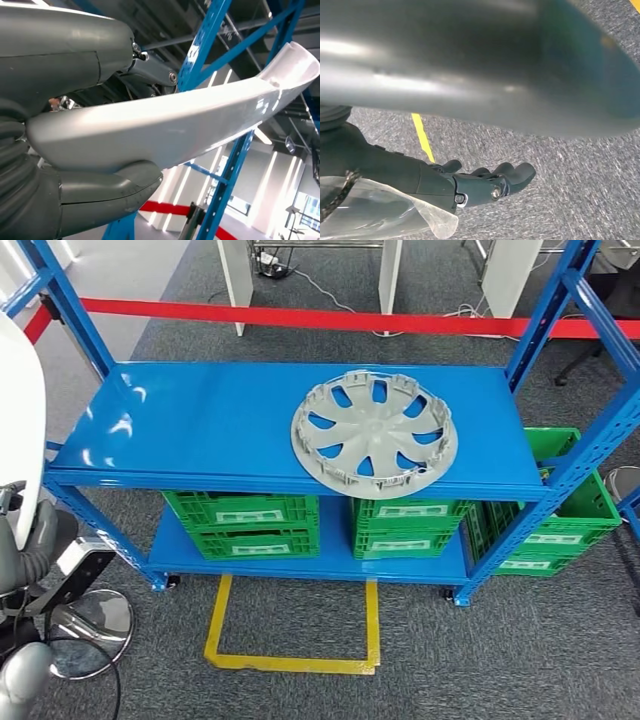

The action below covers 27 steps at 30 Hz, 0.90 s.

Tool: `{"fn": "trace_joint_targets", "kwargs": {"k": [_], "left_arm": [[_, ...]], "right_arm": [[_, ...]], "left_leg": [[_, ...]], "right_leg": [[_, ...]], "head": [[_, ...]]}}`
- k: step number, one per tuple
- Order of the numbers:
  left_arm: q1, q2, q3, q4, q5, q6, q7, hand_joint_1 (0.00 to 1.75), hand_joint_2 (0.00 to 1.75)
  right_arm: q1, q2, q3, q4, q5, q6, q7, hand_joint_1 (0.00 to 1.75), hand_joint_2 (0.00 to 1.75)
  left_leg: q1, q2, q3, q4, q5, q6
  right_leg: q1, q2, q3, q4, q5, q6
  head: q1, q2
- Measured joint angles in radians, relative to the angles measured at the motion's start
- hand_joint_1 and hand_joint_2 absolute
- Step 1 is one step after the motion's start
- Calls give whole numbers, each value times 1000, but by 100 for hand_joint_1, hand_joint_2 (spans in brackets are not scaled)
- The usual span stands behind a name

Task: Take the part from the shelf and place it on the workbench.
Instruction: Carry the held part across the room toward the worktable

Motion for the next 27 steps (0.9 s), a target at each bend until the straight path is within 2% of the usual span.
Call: {"fn": "trace_joint_targets", "kwargs": {"k": [2, 3, 4, 5, 7, 8, 9, 10, 11, 12, 13, 14, 15, 16, 17, 18, 19, 20, 22, 23, 24, 25, 26, 27], "left_arm": [[6, 2, 8, -3, 2, -1, -1, 143, 175], [12, 3, 12, -4, 3, -1, -1, 143, 175], [17, 5, 16, -5, 4, -1, -1, 143, 175], [21, 6, 21, -6, 4, -2, -1, 143, 175], [25, 7, 27, -6, 4, -1, -2, 143, 175], [26, 7, 29, -6, 4, -1, -3, 143, 175], [27, 7, 30, -6, 4, -1, -4, 143, 175], [28, 7, 30, -6, 4, -1, -5, 143, 175], [29, 7, 31, -7, 4, -1, -6, 143, 175], [29, 8, 33, -9, 5, -1, -6, 143, 175], [28, 9, 34, -11, 5, 0, -7, 143, 175], [28, 11, 36, -13, 5, 0, -7, 143, 175], [28, 12, 37, -15, 5, 0, -7, 143, 175], [28, 13, 38, -16, 5, 0, -8, 143, 175], [29, 14, 38, -17, 5, 0, -8, 143, 175], [28, 14, 38, -17, 5, 0, -8, 143, 175], [28, 14, 38, -17, 5, 0, -8, 143, 175], [28, 13, 38, -17, 6, 0, -8, 143, 175], [31, 13, 38, -18, 6, 0, -8, 143, 175], [32, 13, 38, -18, 6, 0, -8, 143, 175], [33, 13, 38, -18, 6, 0, -8, 143, 175], [35, 12, 38, -18, 7, 0, -8, 143, 175], [36, 12, 38, -18, 9, 0, -8, 143, 175], [37, 12, 40, -18, 11, 0, -8, 143, 175]], "right_arm": [[0, 0, 0, 2, 4, -5, -1, 0, 0], [1, 1, 0, 3, 6, -8, -1, 0, 0], [2, 1, 0, 4, 7, -11, -2, 0, 0], [1, 2, 0, 6, 8, -13, -3, 0, 0], [0, 2, 0, 8, 9, -15, -3, 0, 0], [0, 2, 0, 9, 9, -15, -4, 0, 0], [0, 2, 0, 9, 9, -15, -5, 0, 0], [-1, 2, 0, 9, 10, -15, -7, 0, 0], [-1, 2, 0, 9, 10, -14, -8, 0, 0], [-2, 2, 0, 10, 11, -14, -9, 0, 0], [-3, 2, 0, 10, 12, -13, -10, 0, 0], [-4, 2, 0, 10, 12, -13, -10, 0, 0], [-4, 3, 0, 10, 12, -13, -11, 0, 0], [-4, 3, 0, 10, 12, -13, -11, 0, 0], [-4, 3, 0, 10, 12, -12, -11, 0, 0], [-3, 3, 0, 10, 12, -13, -12, 0, 0], [-2, 3, 0, 11, 12, -13, -12, 0, 0], [-1, 3, 0, 11, 12, -13, -12, 0, 0], [-2, 2, 0, 11, 12, -13, -12, 0, 0], [-2, 2, 0, 11, 12, -13, -12, 0, 0], [-3, 2, 0, 11, 12, -13, -12, 0, 0], [-3, 2, 0, 11, 14, -13, -12, 0, 0], [-3, 2, 0, 12, 15, -13, -12, 0, 0], [-4, 2, 0, 12, 16, -13, -13, 0, 0]], "left_leg": [[2, -1, -9, 4, 14, -11], [3, -3, -16, 11, 4, -17], [5, -5, -24, 31, -23, -23], [6, -7, -36, 71, -68, -28], [9, -8, -61, 192, -167, -36], [9, -8, -67, 248, -193, -38], [10, -8, -61, 279, -193, -38], [10, -8, -39, 276, -172, -36], [9, -8, -1, 238, -142, -32], [8, -9, 51, 172, -119, -25], [6, -10, 108, 91, -113, -18], [3, -11, 152, 22, -119, -11], [0, -12, 178, -25, -129, -6], [-3, -12, 188, -48, -134, -1], [-3, -12, 181, -53, -127, 5], [-3, -10, 170, -54, -116, 13], [-1, -8, 157, -56, -103, 21], [1, -6, 141, -59, -88, 27], [1, -4, 108, -57, -61, 32], [1, -3, 91, -56, -47, 32], [1, -3, 73, -53, -34, 31], [1, -2, 54, -48, -22, 28], [1, -2, 35, -42, -12, 26], [2, -2, 18, -34, -4, 22]], "right_leg": [[1, 0, -9, -12, 2, -16], [0, -1, -18, -12, 11, -26], [-1, -3, -30, -13, 21, -37], [-2, -6, -39, -15, 33, -45], [1, -8, -62, -13, 55, -52], [3, -9, -76, -12, 67, -52], [4, -9, -92, -10, 78, -52], [6, -10, -109, -7, 90, -51], [8, -10, -125, -4, 101, -50], [9, -10, -138, -2, 111, -49], [12, -9, -148, 1, 121, -47], [14, -8, -154, 1, 131, -44], [14, -8, -159, 1, 142, -40], [14, -8, -162, -1, 152, -33], [13, -8, -165, -3, 161, -27], [11, -7, -170, 0, 156, -20], [10, -6, -180, 14, 133, -15], [9, -5, -194, 47, 88, -9], [6, -6, -223, 165, -22, 0], [6, -6, -231, 229, -52, 4], [5, -6, -229, 275, -55, 8], [5, -7, -213, 290, -35, 9], [5, -7, -180, 269, -4, 10], [4, -7, -130, 215, 19, 9]], "head": [[1, 0], [1, 0], [0, 0], [-1, 0], [-6, 0], [-7, 0], [-7, 0], [-7, 0], [-8, 0], [-7, 0], [-8, 0], [-7, 0], [-7, 0], [-8, 0], [-9, 0], [-11, 0], [-11, 0], [-9, 0], [-4, 0], [-3, 0], [-3, 0], [-3, 0], [-3, 0], [-2, 0]]}}
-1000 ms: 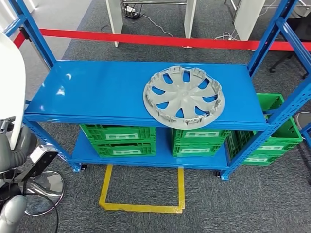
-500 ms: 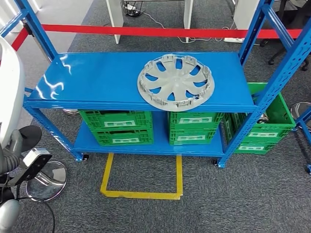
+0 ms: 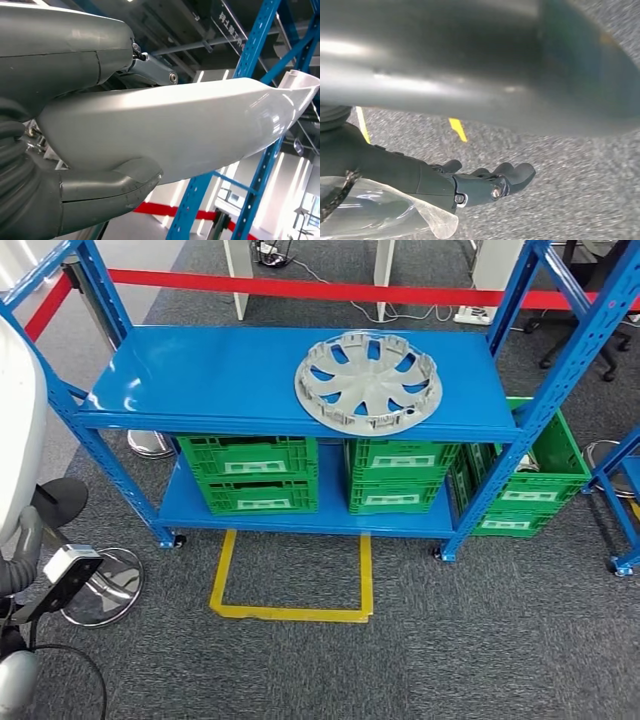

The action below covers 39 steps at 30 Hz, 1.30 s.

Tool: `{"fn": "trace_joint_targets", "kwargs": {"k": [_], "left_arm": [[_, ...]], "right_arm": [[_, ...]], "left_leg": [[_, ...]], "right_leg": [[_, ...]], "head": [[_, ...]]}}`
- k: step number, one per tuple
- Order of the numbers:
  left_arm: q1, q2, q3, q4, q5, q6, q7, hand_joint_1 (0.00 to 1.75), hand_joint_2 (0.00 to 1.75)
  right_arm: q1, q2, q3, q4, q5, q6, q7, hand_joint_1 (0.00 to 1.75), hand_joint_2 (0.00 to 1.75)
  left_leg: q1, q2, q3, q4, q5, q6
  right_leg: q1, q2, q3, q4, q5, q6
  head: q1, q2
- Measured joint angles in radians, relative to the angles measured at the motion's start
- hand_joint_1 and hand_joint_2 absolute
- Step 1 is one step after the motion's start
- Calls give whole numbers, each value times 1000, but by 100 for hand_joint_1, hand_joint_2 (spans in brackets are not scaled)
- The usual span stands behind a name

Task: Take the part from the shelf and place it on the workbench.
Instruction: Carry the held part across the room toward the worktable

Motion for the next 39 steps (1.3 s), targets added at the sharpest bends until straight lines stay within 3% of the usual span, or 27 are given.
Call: {"fn": "trace_joint_targets", "kwargs": {"k": [2, 4, 6, 7, 9, 11, 12, 13, 14, 16, 18, 19, 21, 22, 23, 26, 27, 28, 29, 30, 31, 32, 34, 35, 37, 38, 39], "left_arm": [[2, 1, 7, -2, 5, 0, 0, 143, 175], [4, 3, 15, -3, 10, 0, 0, 143, 175], [8, 6, 19, -4, 14, 0, -1, 143, 175], [11, 7, 21, -4, 15, 0, -1, 143, 175], [17, 10, 25, -4, 20, 0, -2, 143, 175], [19, 11, 31, -4, 25, -1, -6, 143, 175], [20, 11, 32, -4, 27, -1, -8, 143, 175], [21, 11, 34, -4, 29, -1, -10, 143, 175], [21, 11, 35, -4, 30, -1, -11, 143, 175], [21, 12, 37, -4, 33, 0, -12, 143, 175], [21, 14, 40, -5, 34, 0, -12, 143, 175], [22, 15, 41, -5, 34, 0, -12, 143, 175], [24, 17, 42, -5, 35, 1, -12, 143, 175], [24, 18, 43, -5, 36, 1, -13, 143, 175], [25, 19, 43, -5, 37, 2, -14, 143, 175], [29, 20, 48, -5, 41, 4, -17, 143, 175], [32, 20, 51, -5, 42, 4, -19, 143, 175], [34, 20, 54, -5, 43, 5, -21, 143, 175], [36, 20, 57, -5, 44, 5, -23, 143, 175], [38, 20, 60, -5, 45, 6, -26, 143, 175], [39, 20, 62, -5, 46, 6, -28, 143, 175], [39, 20, 64, -5, 48, 6, -30, 143, 175], [39, 20, 67, -5, 51, 8, -34, 143, 175], [40, 20, 68, -5, 52, 10, -35, 143, 175], [42, 21, 70, -5, 54, 11, -39, 143, 175], [44, 22, 71, -5, 54, 12, -40, 143, 175], [46, 23, 72, -5, 54, 12, -41, 143, 175]], "right_arm": [[-4, 0, 0, 0, 2, -1, -1, 0, 0], [-6, 0, 0, 1, 4, -2, -2, 0, 0], [-3, 0, 0, 3, 6, -4, -1, 0, 0], [-2, 0, 0, 4, 7, -4, -1, 0, 0], [-2, 0, 0, 6, 6, -2, 0, 0, 0], [-2, 0, 0, 6, 4, 0, -2, 0, 0], [-3, 0, 0, 6, 3, 1, -3, 0, 0], [-3, 0, 0, 6, 3, 1, -4, 0, 0], [-3, 0, 0, 6, 4, 0, -5, 0, 0], [-4, 0, 0, 7, 7, -2, -7, 0, 0], [-5, 0, 0, 8, 10, -3, -10, 0, 0], [-6, 0, 0, 8, 10, -3, -11, 0, 0], [-5, 0, 0, 8, 12, -4, -14, 0, 0], [-4, 0, 0, 9, 13, -4, -15, 0, 0], [-3, 0, 0, 10, 14, -5, -17, 0, 0], [-5, 0, 0, 14, 17, -7, -21, 0, 0], [-6, 0, 0, 16, 18, -8, -23, 0, 0], [-6, 0, 0, 17, 18, -8, -25, 0, 0], [-6, 0, 0, 19, 19, -9, -26, 0, 0], [-6, 0, 0, 20, 20, -10, -27, 0, 0], [-7, 0, 0, 21, 21, -10, -27, 0, 0], [-8, 0, 1, 22, 22, -11, -29, 0, 0], [-13, 0, 1, 23, 24, -13, -31, 0, 0], [-15, 0, 0, 23, 25, -14, -32, 0, 0], [-14, 0, 0, 26, 25, -18, -32, 0, 0], [-13, 0, 0, 27, 25, -19, -32, 0, 0], [-11, 0, 0, 28, 25, -20, -32, 0, 0]], "left_leg": [[-2, 0, -28, 21, 13, -9], [-5, 1, -43, 33, 29, -17], [-3, -1, -50, 35, 39, -27], [-1, -3, -55, 45, 19, -32], [3, -6, -74, 118, -75, -45], [7, -6, -91, 243, -168, -53], [8, -6, -90, 291, -181, -54], [9, -6, -77, 311, -171, -55], [10, -6, -49, 294, -144, -54], [11, -8, 45, 171, -101, -49], [8, -12, 126, 41, -109, -40], [6, -13, 141, 10, -118, -34], [3, -12, 131, 1, -108, -20], [3, -10, 119, 0, -98, -12], [5, -8, 105, -1, -85, -4], [3, -5, 54, -2, -44, 9], [2, -4, 36, -1, -30, 9], [-1, -4, 18, 0, -16, 9], [-3, -4, 1, 1, -3, 9], [-6, -4, -16, 3, 9, 8], [-7, -4, -29, 5, 21, 7], [-10, -4, -40, 8, 31, 5], [-13, -3, -51, 13, 51, -2], [-12, -2, -54, 13, 61, -7], [-9, -4, -62, 13, 73, -17], [-8, -7, -69, 25, 52, -24], [-7, -9, -79, 55, 12, -30]], "right_leg": [[0, 1, 117, -155, -8, -5], [2, 2, 169, -244, -38, -16], [2, 0, 154, -250, -32, -33], [1, -3, 144, -250, -22, -42], [-1, -7, 120, -249, 2, -56], [1, -8, 95, -247, 26, -60], [2, -8, 81, -245, 38, -60], [2, -8, 65, -240, 49, -59], [2, -8, 47, -234, 59, -57], [3, -7, 16, -221, 75, -51], [5, -5, -1, -212, 90, -41], [5, -5, -6, -211, 98, -35], [3, -4, -15, -211, 113, -21], [2, -3, -23, -206, 105, -16], [1, -2, -35, -186, 77, -11], [1, -1, -80, -25, -77, -3], [1, -1, -86, 34, -101, -2], [1, -1, -81, 72, -98, -3], [2, -1, -63, 81, -73, -5], [3, -1, -26, 53, -39, -9], [4, -1, 27, -7, -15, -16], [7, -1, 94, -91, -9, -23], [11, -1, 195, -242, -36, -32], [14, 0, 215, -279, -47, -35], [14, -1, 202, -287, -35, -43], [12, -4, 190, -287, -23, -51], [10, -6, 175, -287, -10, -57]], "head": [[0, 0], [0, 0], [1, 0], [0, 0], [-3, 0], [-6, 0], [-6, 0], [-6, 0], [-6, 0], [-6, 0], [-5, 0], [-5, 0], [-5, 0], [-5, 0], [-3, 0], [3, 0], [3, 0], [3, 0], [3, 0], [3, 0], [3, 0], [3, 0], [1, 0], [1, 0], [1, 0], [0, 0], [-2, 0]]}}
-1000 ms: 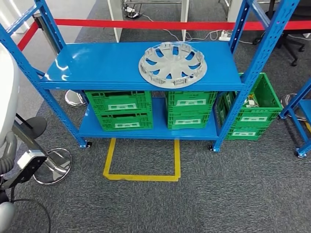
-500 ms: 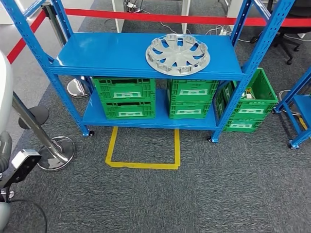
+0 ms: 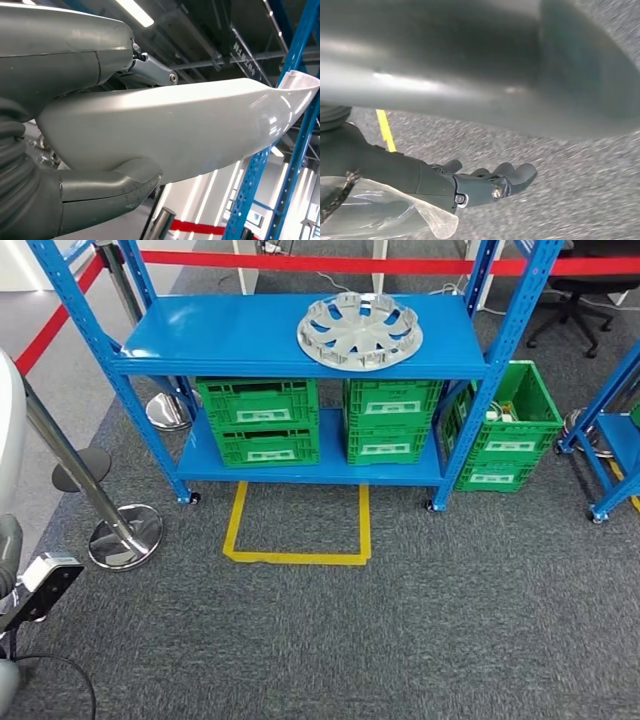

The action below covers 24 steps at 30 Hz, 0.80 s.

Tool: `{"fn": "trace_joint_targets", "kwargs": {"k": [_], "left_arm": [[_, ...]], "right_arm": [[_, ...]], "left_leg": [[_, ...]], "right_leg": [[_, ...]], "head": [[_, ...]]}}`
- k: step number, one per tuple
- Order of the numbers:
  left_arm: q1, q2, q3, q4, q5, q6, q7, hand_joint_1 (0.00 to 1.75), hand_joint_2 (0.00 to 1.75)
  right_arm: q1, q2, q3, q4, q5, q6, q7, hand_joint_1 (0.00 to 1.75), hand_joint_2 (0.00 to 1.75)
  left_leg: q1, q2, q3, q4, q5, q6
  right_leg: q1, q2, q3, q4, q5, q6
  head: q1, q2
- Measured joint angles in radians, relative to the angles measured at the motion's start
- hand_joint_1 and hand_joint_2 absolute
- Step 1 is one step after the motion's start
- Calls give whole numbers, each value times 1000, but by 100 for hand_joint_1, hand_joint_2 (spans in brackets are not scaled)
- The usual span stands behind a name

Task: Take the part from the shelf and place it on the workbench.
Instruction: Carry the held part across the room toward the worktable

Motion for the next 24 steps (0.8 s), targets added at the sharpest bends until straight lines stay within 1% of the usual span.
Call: {"fn": "trace_joint_targets", "kwargs": {"k": [1, 2, 3, 4, 5, 6, 7, 8, 9, 10, 11, 12, 13, 14, 15, 16, 18, 19, 20, 21, 22, 23, 24], "left_arm": [[2, 1, 1, 0, 0, 0, -1, 143, 175], [2, 1, 1, 0, 1, 0, -2, 143, 175], [3, 1, 1, 0, 1, 0, -3, 143, 175], [4, 1, 1, 0, 1, 0, -4, 143, 175], [4, 1, 1, 0, 1, 0, -4, 143, 175], [4, 1, 1, 0, 2, 0, -4, 143, 175], [4, 1, 1, 0, 2, 1, -4, 143, 175], [4, 1, 1, 0, 3, 1, -4, 143, 175], [4, 1, 2, 0, 3, 2, -5, 143, 175], [4, 1, 2, 0, 4, 3, -5, 143, 175], [5, 1, 2, 0, 6, 4, -6, 143, 175], [6, 1, 2, 0, 7, 5, -6, 143, 175], [7, 1, 1, 0, 10, 5, -7, 143, 175], [8, 0, 1, 0, 11, 6, -7, 143, 175], [8, 0, 1, 0, 13, 6, -7, 143, 175], [8, -1, 1, 0, 13, 6, -7, 143, 175], [9, -3, 1, 0, 15, 6, -7, 143, 175], [10, -4, 0, 0, 15, 6, -7, 143, 175], [10, -5, 0, 0, 16, 6, -7, 143, 175], [11, -6, 0, 0, 17, 6, -7, 143, 175], [11, -6, 0, 0, 19, 6, -7, 143, 175], [12, -6, 0, 0, 20, 6, -7, 143, 175], [12, -7, 0, 0, 22, 6, -7, 143, 175]], "right_arm": [[0, 0, 0, 1, 0, 0, 0, 0, 0], [0, 0, 0, 2, 0, 0, 0, 0, 0], [0, 0, 0, 2, 0, 1, 0, 0, 0], [0, 0, 0, 3, 0, 2, 0, 0, 0], [0, 0, 0, 3, 0, 2, 0, 0, 0], [0, 0, 0, 3, 0, 2, 0, 0, 0], [1, 0, 0, 3, 0, 3, 0, 0, 0], [0, 0, 0, 3, 0, 4, 0, 0, 0], [0, 0, 0, 3, 1, 4, -1, 0, 0], [0, 0, 0, 3, 1, 4, -1, 0, 0], [0, 0, 0, 3, 2, 4, -2, 0, 0], [0, 0, 0, 3, 2, 5, -2, 0, 0], [1, 0, 0, 3, 3, 5, -2, 0, 0], [3, 0, 0, 3, 4, 5, -2, 0, 0], [4, 0, 0, 3, 4, 5, -2, 0, 0], [5, 0, 0, 3, 5, 5, -2, 0, 0], [5, 0, 0, 3, 5, 5, -2, 0, 0], [5, 0, 0, 3, 5, 6, -2, 0, 0], [5, 0, 0, 3, 5, 6, -2, 0, 0], [5, 0, 0, 3, 5, 6, -2, 0, 0], [4, 0, 0, 3, 6, 6, -2, 0, 0], [4, 0, 0, 3, 6, 7, -2, 0, 0], [2, -1, 0, 3, 6, 7, -2, 0, 0]], "left_leg": [[3, -3, -12, 51, -57, -6], [6, -3, -23, 118, -113, -12], [9, -3, -31, 185, -152, -16], [13, -3, -32, 239, -166, -19], [16, -3, -21, 263, -156, -22], [19, -3, 5, 251, -131, -24], [21, -3, 47, 204, -102, -25], [23, -4, 99, 131, -90, -26], [22, -5, 147, 56, -90, -23], [21, -6, 180, -2, -99, -19], [19, -8, 196, -35, -110, -15], [16, -8, 197, -45, -111, -8], [16, -7, 191, -46, -106, -1], [16, -5, 184, -46, -98, 8], [17, -3, 175, -47, -89, 17], [18, 0, 164, -49, -78, 26], [15, 2, 140, -48, -59, 35], [14, 3, 126, -46, -49, 36], [12, 3, 111, -44, -40, 37], [10, 3, 96, -41, -31, 37], [8, 3, 83, -37, -24, 36], [7, 3, 70, -33, -17, 34], [4, 3, 60, -28, -10, 31]], "right_leg": [[-1, -2, -16, 2, 13, -5], [-1, -3, -30, 4, 24, -8], [-1, -4, -43, 8, 35, -8], [-1, -5, -60, 14, 45, -7], [-1, -5, -77, 23, 55, -6], [-2, -5, -96, 32, 62, -3], [-3, -5, -116, 43, 69, 0], [-4, -4, -132, 52, 74, 5], [-3, -4, -145, 61, 79, 10], [-2, -3, -155, 67, 85, 16], [-2, -2, -162, 70, 92, 22], [-3, -2, -167, 71, 100, 29], [-4, -1, -171, 70, 104, 36], [-5, 0, -179, 75, 96, 42], [-6, 2, -191, 94, 72, 48], [-7, 3, -208, 133, 33, 53], [-7, 4, -252, 263, -56, 60], [-7, 4, -266, 325, -82, 62], [-7, 4, -268, 362, -86, 62], [-7, 4, -253, 364, -68, 61], [-7, 4, -218, 327, -38, 57], [-5, 4, -168, 261, -9, 50], [-3, 5, -111, 182, 6, 41]], "head": [[-2, 0], [-4, 0], [-6, 0], [-5, 0], [-6, 0], [-6, 0], [-6, 0], [-6, 0], [-6, 0], [-6, 0], [-6, 0], [-6, 0], [-6, 0], [-6, 0], [-5, 0], [-4, 0], [0, 0], [1, 0], [1, 0], [1, 0], [1, 0], [1, 0], [1, 0]]}}
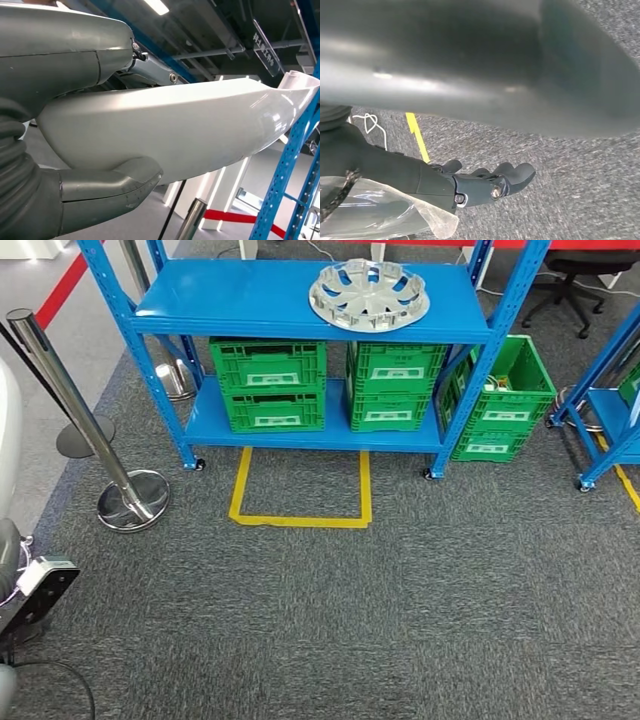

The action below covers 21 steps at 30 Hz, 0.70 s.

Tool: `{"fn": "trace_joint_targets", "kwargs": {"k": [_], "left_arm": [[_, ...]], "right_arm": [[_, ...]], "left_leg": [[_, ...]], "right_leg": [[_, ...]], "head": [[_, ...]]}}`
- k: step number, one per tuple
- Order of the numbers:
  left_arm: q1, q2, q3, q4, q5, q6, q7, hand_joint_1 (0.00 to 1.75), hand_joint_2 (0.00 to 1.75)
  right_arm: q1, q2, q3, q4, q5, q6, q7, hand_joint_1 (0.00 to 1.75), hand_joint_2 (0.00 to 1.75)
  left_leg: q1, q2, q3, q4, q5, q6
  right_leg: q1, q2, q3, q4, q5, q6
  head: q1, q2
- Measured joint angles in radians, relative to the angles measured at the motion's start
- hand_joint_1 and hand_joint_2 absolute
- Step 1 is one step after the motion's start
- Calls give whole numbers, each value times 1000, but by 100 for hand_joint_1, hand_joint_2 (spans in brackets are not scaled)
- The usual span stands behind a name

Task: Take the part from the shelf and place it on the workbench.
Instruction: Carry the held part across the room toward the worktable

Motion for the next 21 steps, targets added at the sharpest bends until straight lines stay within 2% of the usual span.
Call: {"fn": "trace_joint_targets", "kwargs": {"k": [1, 2, 3, 5, 6, 7, 9, 10, 11, 12, 13, 14, 15, 16, 17, 18, 19, 20, 21], "left_arm": [[1, 0, 0, 0, 1, 0, 0, 143, 175], [1, 0, 0, -1, 1, 0, 0, 143, 175], [2, 0, 0, -1, 2, 0, 0, 143, 175], [4, 0, 1, -2, 2, 0, 0, 143, 175], [5, 0, 2, -2, 2, 0, 0, 143, 175], [5, 0, 3, -2, 4, 0, 0, 143, 175], [7, 0, 5, -2, 13, -1, 0, 143, 175], [7, 0, 6, -2, 21, -2, -1, 143, 175], [8, 0, 6, -2, 28, -3, -2, 143, 175], [9, 0, 7, -2, 34, -4, -3, 143, 175], [9, 0, 8, -2, 38, -5, -4, 143, 175], [9, 0, 8, -2, 41, -6, -4, 143, 175], [8, 0, 9, -2, 42, -6, -4, 143, 175], [8, 0, 10, -3, 42, -6, -5, 143, 175], [8, 0, 11, -4, 42, -6, -6, 143, 175], [8, 0, 11, -4, 42, -6, -6, 143, 175], [9, 0, 12, -5, 42, -6, -7, 143, 175], [9, 0, 12, -5, 42, -6, -8, 143, 175], [10, 0, 12, -5, 42, -6, -9, 143, 175]], "right_arm": [[-2, -1, 0, 0, 0, 0, 0, 0, 0], [-3, -1, 0, 0, 1, 1, -1, 0, 0], [-3, -2, 0, 0, 1, 1, -1, 0, 0], [-2, -2, 0, 0, 1, 2, -1, 0, 0], [-1, -2, 0, 0, 1, 2, -1, 0, 0], [-1, -2, 0, 0, 1, 3, -1, 0, 0], [-2, -2, 0, 0, 2, 5, -1, 0, 0], [-2, -2, 0, 0, 2, 6, -1, 0, 0], [-2, -2, 0, 0, 2, 7, -1, 0, 0], [-2, -2, 0, 0, 2, 7, -1, 0, 0], [-2, -2, 0, 0, 2, 7, -1, 0, 0], [-2, -2, 0, 0, 2, 7, -1, 0, 0], [-2, -2, 0, 0, 2, 7, -1, 0, 0], [-2, -2, 0, 0, 2, 7, -1, 0, 0], [-3, -2, 0, 0, 3, 7, -1, 0, 0], [-3, -2, 0, 0, 3, 7, -1, 0, 0], [-3, -2, 0, 0, 3, 7, -1, 0, 0], [-2, -2, 0, 0, 3, 7, -1, 0, 0], [0, -2, 0, 0, 4, 7, -1, 0, 0]], "left_leg": [[-1, 1, -7, 3, 8, -4], [0, 2, -12, 3, 16, -8], [1, 3, -15, 1, 26, -14], [5, 2, -20, -4, 37, -26], [5, 1, -24, 3, 21, -33], [6, -1, -31, 28, -14, -39], [12, -4, -52, 133, -117, -50], [15, -4, -62, 200, -155, -56], [18, -4, -65, 253, -167, -60], [20, -4, -57, 280, -154, -64], [23, -4, -34, 275, -124, -68], [26, -4, 6, 230, -93, -70], [27, -4, 56, 163, -83, -73], [26, -6, 106, 89, -89, -69], [25, -7, 142, 31, -105, -64], [22, -8, 159, -2, -122, -56], [20, -8, 160, -14, -125, -46], [20, -7, 151, -13, -120, -37], [20, -5, 141, -12, -111, -27]], "right_leg": [[2, 0, 47, -71, 2, -7], [5, 0, 77, -120, -3, -11], [8, 0, 90, -144, -7, -14], [8, -1, 80, -158, 9, -22], [6, -3, 73, -163, 20, -29], [2, -4, 64, -167, 31, -37], [0, -6, 41, -166, 51, -44], [-1, -7, 26, -163, 61, -44], [-1, -8, 10, -159, 71, -42], [-2, -8, -8, -153, 81, -39], [-4, -9, -27, -145, 89, -35], [-5, -9, -44, -136, 96, -31], [-6, -9, -59, -126, 101, -26], [-6, -8, -71, -116, 107, -20], [-5, -7, -80, -109, 113, -14], [-4, -7, -84, -106, 120, -8], [-4, -7, -88, -105, 129, -2], [-5, -6, -92, -104, 132, 3], [-7, -5, -100, -96, 119, 9]], "head": [[0, 0], [-1, 0], [0, 0], [0, 0], [-1, 0], [-3, 0], [-8, 0], [-9, 0], [-9, 0], [-10, 0], [-10, 0], [-10, 0], [-11, 0], [-11, 0], [-11, 0], [-11, 0], [-11, 0], [-11, 0], [-10, 0]]}}
